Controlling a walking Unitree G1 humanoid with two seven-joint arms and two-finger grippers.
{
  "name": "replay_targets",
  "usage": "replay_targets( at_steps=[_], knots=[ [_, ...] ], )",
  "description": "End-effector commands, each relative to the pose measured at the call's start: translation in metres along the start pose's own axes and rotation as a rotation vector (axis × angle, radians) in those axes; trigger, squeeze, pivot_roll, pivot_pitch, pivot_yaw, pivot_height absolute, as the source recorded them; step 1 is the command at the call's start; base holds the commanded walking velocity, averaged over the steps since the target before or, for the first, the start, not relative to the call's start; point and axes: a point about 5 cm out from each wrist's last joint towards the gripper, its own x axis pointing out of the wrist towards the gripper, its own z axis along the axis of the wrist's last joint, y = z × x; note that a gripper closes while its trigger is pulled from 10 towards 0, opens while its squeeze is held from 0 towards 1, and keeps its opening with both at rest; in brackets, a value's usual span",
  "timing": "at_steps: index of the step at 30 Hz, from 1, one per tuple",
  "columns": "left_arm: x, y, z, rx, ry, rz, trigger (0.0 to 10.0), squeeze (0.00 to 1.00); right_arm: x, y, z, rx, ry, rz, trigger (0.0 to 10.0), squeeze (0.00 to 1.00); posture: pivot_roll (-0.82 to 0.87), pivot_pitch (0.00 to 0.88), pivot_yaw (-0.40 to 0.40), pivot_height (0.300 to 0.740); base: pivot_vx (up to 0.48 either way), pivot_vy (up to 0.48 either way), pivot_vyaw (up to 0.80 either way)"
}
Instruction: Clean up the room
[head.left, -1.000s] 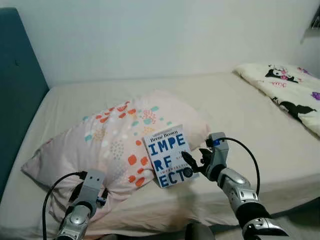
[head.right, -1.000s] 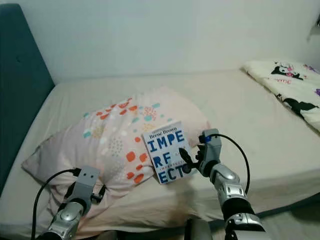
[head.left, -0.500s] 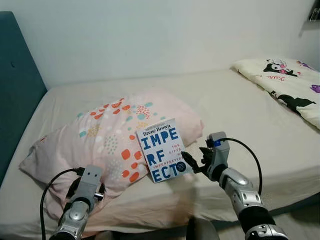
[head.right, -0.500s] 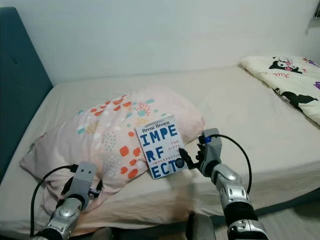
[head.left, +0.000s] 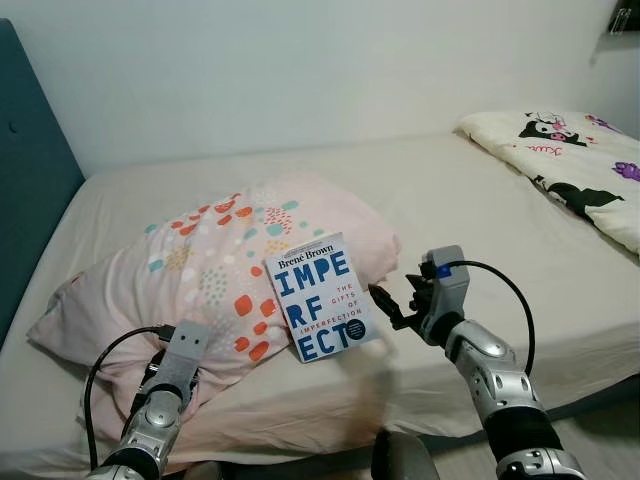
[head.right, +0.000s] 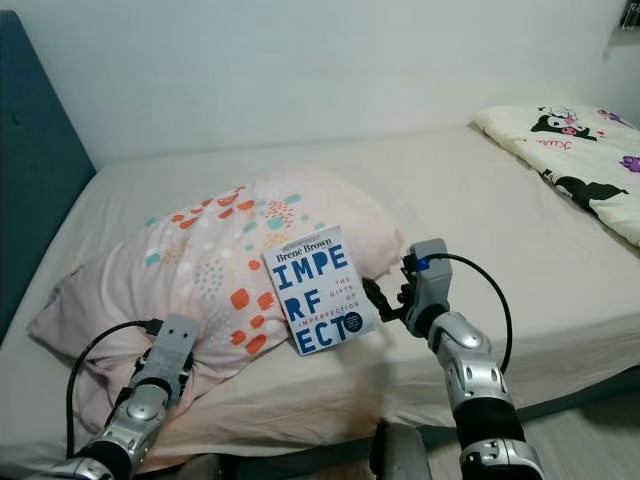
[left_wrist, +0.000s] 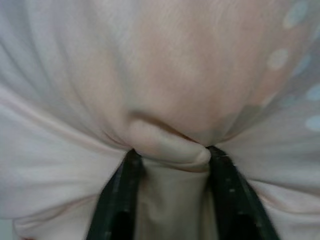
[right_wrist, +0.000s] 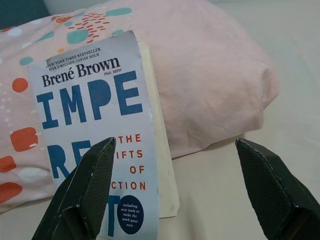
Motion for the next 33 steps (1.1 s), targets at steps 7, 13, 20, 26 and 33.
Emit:
replay_targets(
  at_steps=[7,13,20,26,33],
  knots=[
    [-0.001,-0.004,-0.007,0.039,0.056,-0.059,0.0,0.0,-0.003,0.0,0.008,-0.005,-0.013,-0.023,10.0,0.0,-0.04,0.052,-0.043,0.535,0.0,0.0,0.0],
    [0.003,0.001,0.001,0.015,0.036,-0.052,0.0,0.0,-0.001,0.011,0.006,-0.038,0.021,0.008,10.0,0.0,-0.04,0.052,-0.043,0.535,0.0,0.0,0.0],
    [0.01,0.003,0.025,-0.048,-0.065,-0.06,0.0,0.0,0.0,0.012,0.001,-0.052,0.047,-0.004,10.0,0.0,-0.03,0.053,-0.049,0.535,0.0,0.0,0.0],
    [0.018,0.013,0.072,-0.161,-0.256,-0.055,0.0,0.0,0.003,0.014,0.004,-0.047,0.045,-0.01,10.0,0.0,-0.03,0.054,-0.053,0.535,0.0,0.0,0.0],
    [0.018,0.042,0.162,-0.306,-0.584,-0.022,0.0,0.0,0.007,0.025,0.004,-0.05,0.052,0.02,10.0,0.0,-0.02,0.052,-0.058,0.535,0.0,0.0,0.0]
  ],
)
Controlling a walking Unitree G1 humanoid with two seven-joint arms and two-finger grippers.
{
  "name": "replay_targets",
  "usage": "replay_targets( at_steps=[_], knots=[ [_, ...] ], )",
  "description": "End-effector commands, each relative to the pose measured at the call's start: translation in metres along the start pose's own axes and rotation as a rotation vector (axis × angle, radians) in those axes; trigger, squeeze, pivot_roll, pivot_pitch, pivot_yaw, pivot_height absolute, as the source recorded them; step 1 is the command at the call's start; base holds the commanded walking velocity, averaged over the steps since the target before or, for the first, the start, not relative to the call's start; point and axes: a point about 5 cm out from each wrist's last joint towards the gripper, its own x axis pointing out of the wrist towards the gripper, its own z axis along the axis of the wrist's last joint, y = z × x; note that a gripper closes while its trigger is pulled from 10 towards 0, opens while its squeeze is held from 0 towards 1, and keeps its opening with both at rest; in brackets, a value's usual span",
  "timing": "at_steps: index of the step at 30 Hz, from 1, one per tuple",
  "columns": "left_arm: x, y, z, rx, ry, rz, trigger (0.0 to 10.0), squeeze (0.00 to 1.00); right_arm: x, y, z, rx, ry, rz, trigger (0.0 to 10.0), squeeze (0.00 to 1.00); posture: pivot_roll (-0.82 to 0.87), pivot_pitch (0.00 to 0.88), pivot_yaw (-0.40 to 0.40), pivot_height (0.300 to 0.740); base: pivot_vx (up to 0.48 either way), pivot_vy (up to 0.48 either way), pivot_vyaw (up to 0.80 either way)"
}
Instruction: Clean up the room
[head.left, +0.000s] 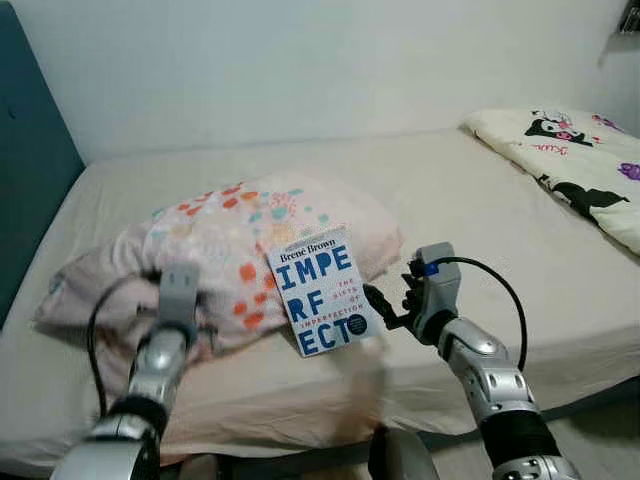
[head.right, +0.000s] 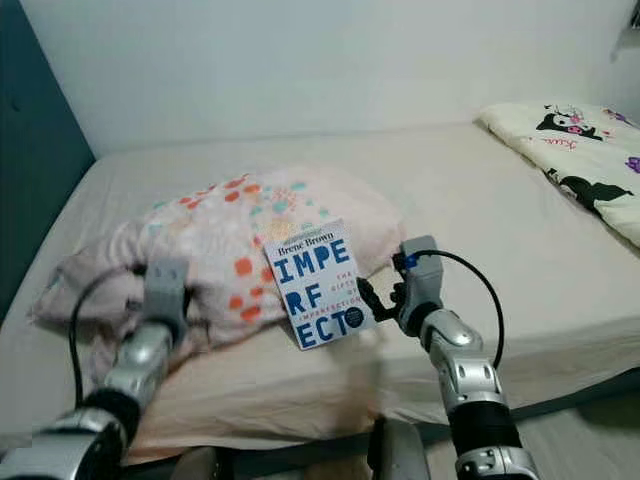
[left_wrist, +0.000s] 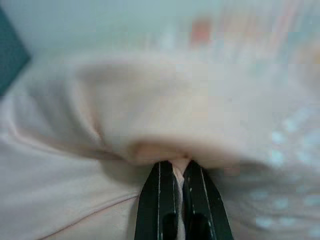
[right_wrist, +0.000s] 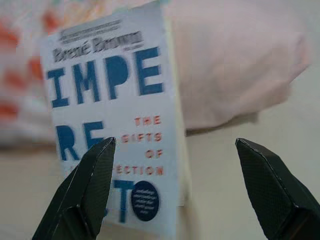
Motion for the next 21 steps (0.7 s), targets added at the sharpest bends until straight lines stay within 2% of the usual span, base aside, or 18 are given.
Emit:
replay_targets(
  at_steps=[1,3,4,5,6,8,9,10,11,13,14,15,16,18,21],
  knots=[
    [0.011,-0.002,0.033,-0.023,-0.141,-0.024,0.0,0.0,0.003,0.006,0.004,-0.022,0.003,0.016,10.0,0.0,-0.02,0.052,-0.058,0.535,0.0,0.0,0.0],
    [0.012,-0.002,0.037,-0.029,-0.157,-0.024,0.0,0.0,0.003,0.007,0.004,-0.023,0.004,0.017,10.0,0.0,-0.02,0.052,-0.058,0.535,0.0,0.0,0.0],
    [0.018,-0.003,0.059,-0.059,-0.231,-0.023,0.0,0.0,0.005,0.008,0.004,-0.025,0.007,0.02,10.0,0.0,-0.02,0.047,-0.057,0.535,0.0,0.0,0.0],
    [0.018,-0.003,0.059,-0.059,-0.231,-0.023,0.0,0.0,0.005,0.008,0.004,-0.025,0.007,0.02,10.0,0.0,-0.02,0.047,-0.057,0.535,0.0,0.0,0.0],
    [0.022,-0.003,0.074,-0.081,-0.283,-0.023,0.0,0.0,0.005,0.009,0.004,-0.026,0.008,0.021,10.0,0.0,-0.02,0.047,-0.057,0.535,0.0,0.0,0.0],
    [0.022,-0.003,0.074,-0.081,-0.283,-0.023,0.0,0.0,0.005,0.009,0.004,-0.026,0.008,0.021,10.0,0.0,-0.02,0.047,-0.057,0.535,0.0,0.0,0.0],
    [0.025,-0.003,0.092,-0.111,-0.343,-0.024,0.0,0.0,0.006,0.01,0.004,-0.027,0.01,0.021,10.0,0.0,-0.02,0.042,-0.057,0.535,0.0,0.0,0.0],
    [0.025,-0.003,0.092,-0.111,-0.343,-0.024,0.0,0.0,0.006,0.01,0.004,-0.027,0.01,0.021,10.0,0.0,-0.02,0.042,-0.057,0.535,0.0,0.0,0.0],
    [0.027,-0.001,0.111,-0.137,-0.407,-0.023,0.0,0.0,0.007,0.01,0.004,-0.023,0.009,0.017,10.0,0.0,-0.02,0.042,-0.057,0.535,0.0,0.0,0.0],
    [0.027,-0.001,0.111,-0.137,-0.407,-0.023,0.0,0.0,0.007,0.01,0.004,-0.023,0.009,0.017,10.0,0.0,-0.02,0.042,-0.057,0.535,0.0,0.0,0.0],
    [0.028,0.005,0.131,-0.147,-0.467,-0.008,0.0,0.0,0.007,0.01,0.005,-0.021,0.008,0.014,10.0,0.0,-0.02,0.042,-0.057,0.535,0.0,0.0,0.0],
    [0.029,0.018,0.158,-0.166,-0.544,0.031,0.0,0.0,0.008,0.01,0.006,-0.016,0.008,0.009,10.0,0.0,-0.02,0.037,-0.059,0.535,0.0,0.0,0.0],
    [0.029,0.018,0.158,-0.166,-0.544,0.031,0.0,0.0,0.008,0.01,0.006,-0.016,0.008,0.009,10.0,0.0,-0.02,0.037,-0.059,0.535,0.0,0.0,0.0],
    [0.028,0.032,0.184,-0.185,-0.617,0.075,0.0,0.0,0.009,0.01,0.007,-0.012,0.007,0.004,10.0,0.0,-0.02,0.037,-0.059,0.535,0.0,0.0,0.0],
    [0.027,0.032,0.187,-0.162,-0.624,0.062,0.0,0.0,0.01,0.009,0.007,-0.014,0.013,-0.008,10.0,0.0,-0.01,0.029,-0.059,0.535,0.0,0.0,0.0]
  ],
)
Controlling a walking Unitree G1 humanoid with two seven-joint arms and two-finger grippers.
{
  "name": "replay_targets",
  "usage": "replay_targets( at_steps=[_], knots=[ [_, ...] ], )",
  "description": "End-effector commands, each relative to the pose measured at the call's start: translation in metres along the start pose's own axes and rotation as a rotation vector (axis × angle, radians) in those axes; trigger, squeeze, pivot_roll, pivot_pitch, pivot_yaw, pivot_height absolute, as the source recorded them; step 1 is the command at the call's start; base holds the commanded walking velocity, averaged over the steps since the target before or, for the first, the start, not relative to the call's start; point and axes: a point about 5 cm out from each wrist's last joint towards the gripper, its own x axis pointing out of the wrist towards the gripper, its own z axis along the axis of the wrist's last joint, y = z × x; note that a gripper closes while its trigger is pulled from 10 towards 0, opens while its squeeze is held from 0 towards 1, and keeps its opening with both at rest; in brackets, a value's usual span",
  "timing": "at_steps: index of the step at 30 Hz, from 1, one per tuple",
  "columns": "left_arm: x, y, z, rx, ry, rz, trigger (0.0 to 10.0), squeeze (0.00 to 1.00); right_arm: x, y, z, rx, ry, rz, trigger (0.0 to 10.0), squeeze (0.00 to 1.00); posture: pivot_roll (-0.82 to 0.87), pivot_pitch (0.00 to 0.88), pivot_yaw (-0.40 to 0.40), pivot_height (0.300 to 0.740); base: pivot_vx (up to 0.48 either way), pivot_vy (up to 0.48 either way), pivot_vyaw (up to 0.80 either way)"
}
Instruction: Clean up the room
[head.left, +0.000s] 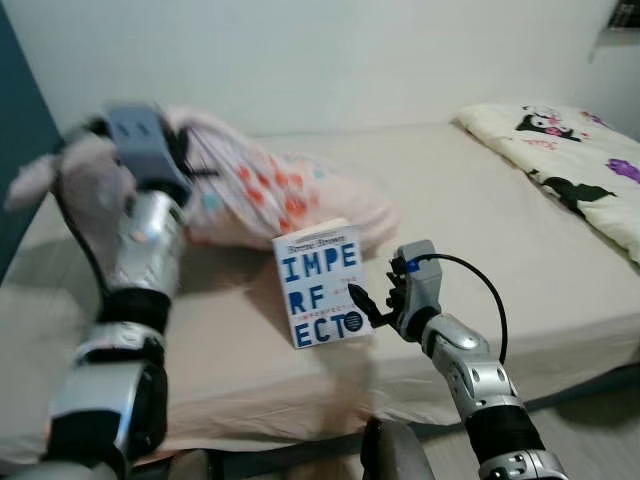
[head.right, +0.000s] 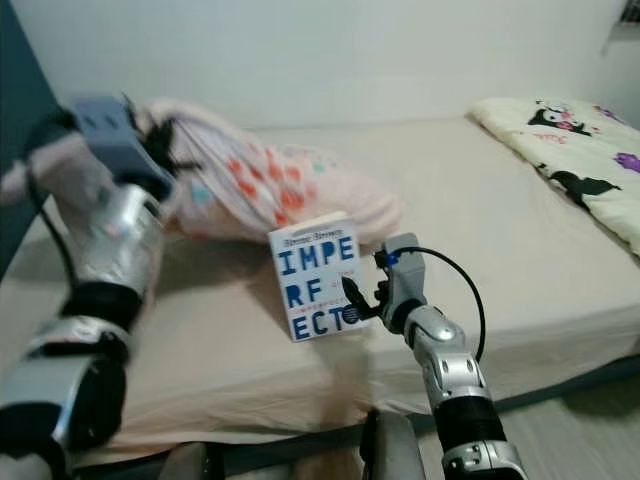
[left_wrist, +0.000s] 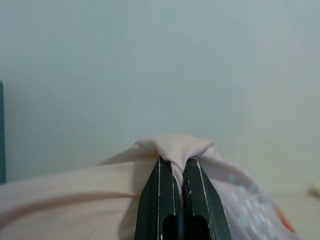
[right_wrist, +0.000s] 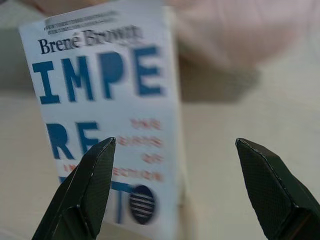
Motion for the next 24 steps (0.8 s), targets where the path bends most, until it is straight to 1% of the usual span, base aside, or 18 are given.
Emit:
replay_targets(
  at_steps=[1,2,3,4,5,7,8,9,11,12,13,14,16,19,20,22,23,24],
  knots=[
    [0.005,0.001,0.013,-0.002,-0.055,-0.003,0.0,0.0,0.002,0.001,0.0,-0.003,0.016,0.0,10.0,0.0,-0.01,0.029,-0.059,0.535,0.0,0.0,0.0],
    [0.004,-0.001,0.012,0.013,-0.052,-0.023,0.0,0.0,0.003,0.0,0.0,-0.005,0.02,-0.009,10.0,0.0,-0.01,0.029,-0.059,0.535,0.0,0.0,0.0],
    [0.001,-0.004,0.006,0.054,-0.03,-0.049,0.0,0.0,0.003,-0.002,-0.001,-0.005,0.028,-0.03,10.0,0.0,-0.01,0.033,-0.052,0.535,0.0,0.0,0.0],
    [0.001,-0.004,0.006,0.054,-0.03,-0.049,0.0,0.0,0.003,-0.002,-0.001,-0.005,0.028,-0.03,10.0,0.0,-0.01,0.033,-0.052,0.535,0.0,0.0,0.0],
    [-0.003,-0.002,0.001,0.075,-0.009,-0.045,0.0,0.0,0.003,-0.007,-0.002,-0.004,0.041,-0.072,10.0,0.0,-0.01,0.033,-0.052,0.535,0.0,0.0,0.0],
    [-0.003,-0.002,0.001,0.075,-0.009,-0.045,0.0,0.0,0.003,-0.007,-0.002,-0.004,0.041,-0.072,10.0,0.0,-0.01,0.033,-0.052,0.535,0.0,0.0,0.0],
    [-0.006,0.002,-0.001,0.087,0.002,-0.028,0.0,0.0,0.001,-0.013,-0.004,-0.002,0.052,-0.114,10.0,0.0,-0.01,0.037,-0.054,0.535,0.0,0.0,0.0],
    [-0.006,0.009,0.001,0.083,0.004,-0.002,0.0,0.0,-0.001,-0.022,-0.005,0.005,0.059,-0.18,10.0,0.0,-0.01,0.039,-0.056,0.535,0.0,0.0,0.0],
    [-0.006,0.009,0.001,0.083,0.004,-0.002,0.0,0.0,-0.001,-0.022,-0.005,0.005,0.059,-0.18,10.0,0.0,-0.01,0.039,-0.056,0.535,0.0,0.0,0.0],
    [-0.004,0.015,0.007,0.082,-0.009,0.016,0.0,0.0,-0.004,-0.033,-0.004,0.02,0.057,-0.256,10.0,0.0,0.0,0.039,-0.056,0.535,0.0,0.0,0.0],
    [-0.004,0.015,0.007,0.082,-0.009,0.016,0.0,0.0,-0.004,-0.033,-0.004,0.02,0.057,-0.256,10.0,0.0,0.0,0.039,-0.056,0.535,0.0,0.0,0.0],
    [-0.002,0.02,0.013,0.081,-0.019,0.026,0.0,0.0,-0.006,-0.042,-0.001,0.041,0.045,-0.319,10.0,0.0,0.0,0.039,-0.056,0.535,0.0,0.0,0.0],
    [-0.001,0.022,0.017,0.081,-0.025,0.03,0.0,0.0,-0.007,-0.047,0.0,0.056,0.037,-0.356,10.0,0.0,0.0,0.039,-0.056,0.535,0.0,0.0,0.0],
    [-0.001,0.023,0.018,0.082,-0.027,0.03,0.0,0.0,-0.007,-0.049,0.001,0.064,0.032,-0.372,10.0,0.0,0.0,0.04,-0.056,0.535,0.0,0.0,0.0],
    [-0.003,0.027,0.023,0.083,-0.033,0.026,0.0,0.0,-0.009,-0.062,0.013,0.333,-0.078,-0.414,10.0,0.0,0.01,0.043,-0.06,0.535,0.0,0.0,0.0],
    [-0.003,0.027,0.023,0.083,-0.033,0.026,0.0,0.0,-0.009,-0.062,0.013,0.333,-0.078,-0.414,10.0,0.0,0.01,0.043,-0.06,0.535,0.0,0.0,0.0],
    [-0.005,0.03,0.026,0.086,-0.038,0.022,0.0,0.0,-0.011,-0.07,0.02,0.534,-0.165,-0.429,10.0,0.0,0.01,0.044,-0.059,0.535,0.0,0.0,0.0],
    [-0.014,0.023,0.026,0.036,-0.041,-0.063,0.0,0.0,-0.005,-0.062,0.029,0.731,-0.256,-0.29,10.0,0.0,0.02,0.046,-0.062,0.535,0.0,0.0,0.0]
  ],
)
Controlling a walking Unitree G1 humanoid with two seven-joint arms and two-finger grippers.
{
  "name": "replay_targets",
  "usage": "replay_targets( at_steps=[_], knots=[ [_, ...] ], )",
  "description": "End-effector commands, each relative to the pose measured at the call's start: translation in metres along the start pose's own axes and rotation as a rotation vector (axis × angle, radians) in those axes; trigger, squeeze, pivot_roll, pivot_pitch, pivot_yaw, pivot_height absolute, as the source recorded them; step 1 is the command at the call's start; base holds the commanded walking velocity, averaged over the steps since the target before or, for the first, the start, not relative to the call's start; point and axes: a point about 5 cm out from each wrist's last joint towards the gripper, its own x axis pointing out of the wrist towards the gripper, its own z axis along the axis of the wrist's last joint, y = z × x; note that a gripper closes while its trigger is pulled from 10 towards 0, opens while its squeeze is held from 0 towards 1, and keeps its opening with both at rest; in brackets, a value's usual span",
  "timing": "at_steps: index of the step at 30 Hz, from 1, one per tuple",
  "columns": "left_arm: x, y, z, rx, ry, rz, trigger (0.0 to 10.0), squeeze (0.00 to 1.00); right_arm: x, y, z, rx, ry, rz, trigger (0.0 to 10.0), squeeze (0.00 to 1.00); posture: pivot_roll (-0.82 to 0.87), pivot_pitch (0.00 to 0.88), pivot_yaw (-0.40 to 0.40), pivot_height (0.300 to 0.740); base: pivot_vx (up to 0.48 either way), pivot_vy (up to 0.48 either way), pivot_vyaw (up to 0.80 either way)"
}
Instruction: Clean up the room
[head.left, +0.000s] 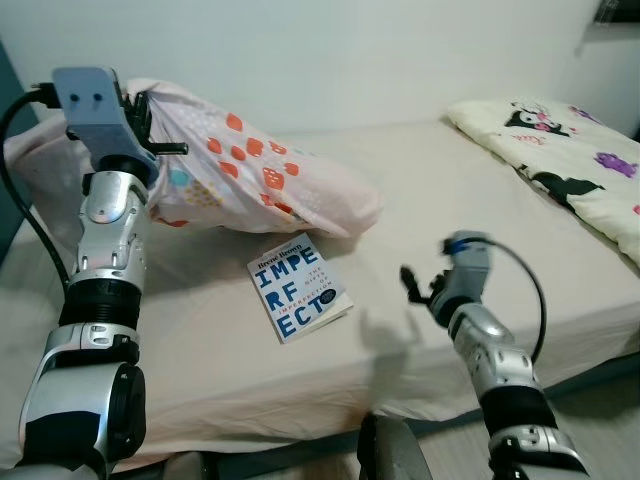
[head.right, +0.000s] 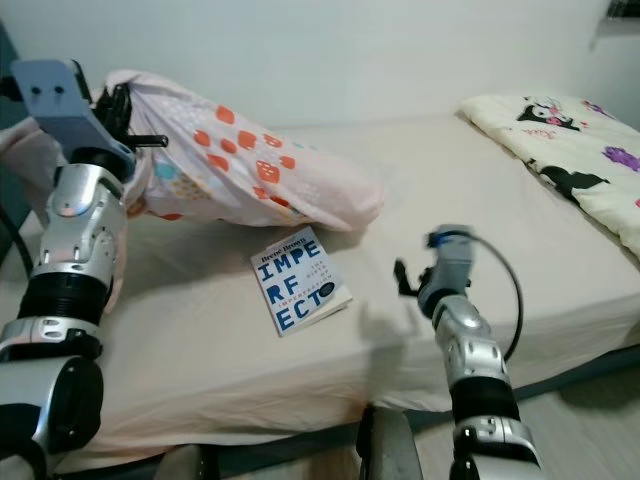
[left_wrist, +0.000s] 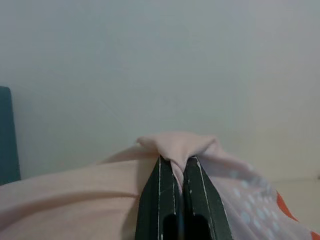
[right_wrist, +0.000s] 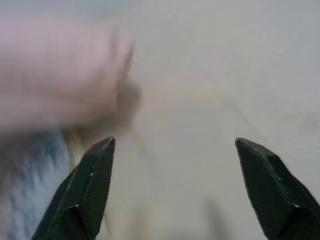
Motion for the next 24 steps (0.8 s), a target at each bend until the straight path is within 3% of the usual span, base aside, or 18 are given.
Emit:
replay_targets(
  at_steps=[1,2,4,7,8,11,12,14,15,19,24],
  knots=[
    [-0.006,-0.004,0.02,-0.051,-0.086,-0.112,0.0,0.0,0.003,0.017,0.005,0.293,-0.024,0.172,10.0,0.0,0.02,0.047,-0.063,0.535,0.0,0.0,0.0],
    [-0.006,-0.004,0.02,-0.051,-0.086,-0.112,0.0,0.0,0.003,0.017,0.005,0.293,-0.024,0.172,10.0,0.0,0.02,0.047,-0.063,0.535,0.0,0.0,0.0],
    [-0.025,-0.023,0.017,-0.15,-0.065,-0.302,0.0,0.0,0.005,0.032,-0.002,0.361,0.004,0.277,10.0,0.0,0.03,0.05,-0.069,0.535,0.0,0.0,0.0],
    [-0.025,-0.023,0.017,-0.15,-0.065,-0.302,0.0,0.0,0.005,0.032,-0.002,0.361,0.004,0.277,10.0,0.0,0.03,0.05,-0.069,0.535,0.0,0.0,0.0],
    [-0.048,-0.035,0.013,-0.166,-0.021,-0.471,0.0,0.0,0.007,0.037,-0.002,0.395,-0.004,0.285,10.0,0.0,0.04,0.057,-0.075,0.535,0.0,0.0,0.0],
    [-0.048,-0.035,0.013,-0.166,-0.021,-0.471,0.0,0.0,0.007,0.037,-0.002,0.395,-0.004,0.285,10.0,0.0,0.04,0.057,-0.075,0.535,0.0,0.0,0.0],
    [-0.079,-0.047,0.012,-0.213,0.044,-0.669,0.0,0.0,0.009,0.043,-0.002,0.423,-0.009,0.297,10.0,0.0,0.06,0.061,-0.082,0.535,0.0,0.0,0.0],
    [-0.126,-0.066,0.024,-0.395,0.134,-0.918,0.0,0.0,0.013,0.047,-0.002,0.448,-0.003,0.293,10.0,0.0,0.06,0.064,-0.083,0.535,0.0,0.0,0.0],
    [-0.126,-0.066,0.024,-0.395,0.134,-0.918,0.0,0.0,0.013,0.047,-0.002,0.448,-0.003,0.293,10.0,0.0,0.06,0.064,-0.083,0.535,0.0,0.0,0.0],
    [-0.145,-0.076,0.041,-0.551,0.156,-1.04,0.0,0.0,0.014,0.044,-0.002,0.486,-0.018,0.267,10.0,0.0,0.07,0.068,-0.085,0.535,0.0,0.0,0.0],
    [-0.157,-0.079,0.046,-0.612,0.185,-1.118,0.0,0.0,0.015,0.042,0.0,0.517,-0.02,0.277,10.0,0.0,0.07,0.07,-0.079,0.535,0.0,0.0,0.0]
  ],
)
